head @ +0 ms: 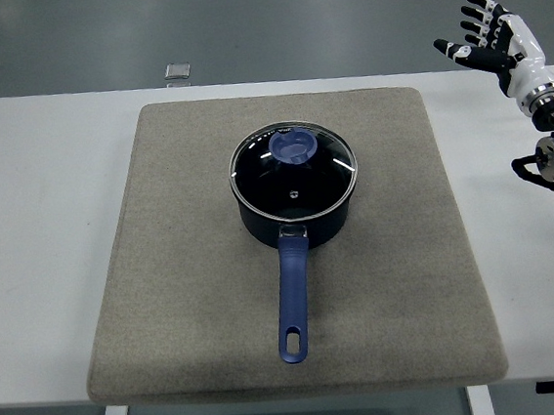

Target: Lift the pot lid and place it to the right of the pot.

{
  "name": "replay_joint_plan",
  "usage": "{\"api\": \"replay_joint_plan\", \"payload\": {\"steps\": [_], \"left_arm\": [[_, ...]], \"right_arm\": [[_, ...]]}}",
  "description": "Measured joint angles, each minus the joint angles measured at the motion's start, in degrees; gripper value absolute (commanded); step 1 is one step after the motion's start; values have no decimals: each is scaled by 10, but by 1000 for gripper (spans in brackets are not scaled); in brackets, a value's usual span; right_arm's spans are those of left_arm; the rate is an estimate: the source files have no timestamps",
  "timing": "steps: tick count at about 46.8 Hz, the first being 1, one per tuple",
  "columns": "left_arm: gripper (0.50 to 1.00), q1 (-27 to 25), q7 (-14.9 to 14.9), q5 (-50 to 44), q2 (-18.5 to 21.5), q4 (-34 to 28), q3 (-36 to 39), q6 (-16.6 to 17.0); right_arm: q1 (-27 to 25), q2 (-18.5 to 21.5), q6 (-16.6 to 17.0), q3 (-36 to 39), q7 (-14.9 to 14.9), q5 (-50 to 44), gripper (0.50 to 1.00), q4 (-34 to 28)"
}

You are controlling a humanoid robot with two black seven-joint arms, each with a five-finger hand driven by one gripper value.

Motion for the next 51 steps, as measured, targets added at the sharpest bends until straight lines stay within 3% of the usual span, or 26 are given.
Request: {"api": "replay_joint_plan", "payload": {"steps": [41,51], "left_arm": [[1000,0,0,0,0,0,0,0],[1000,0,0,0,0,0,0,0]], "right_arm": [[-2,-25,6,-4,-2,2,913,1],[-2,-44,44,-5,-2,-2,913,1]]}}
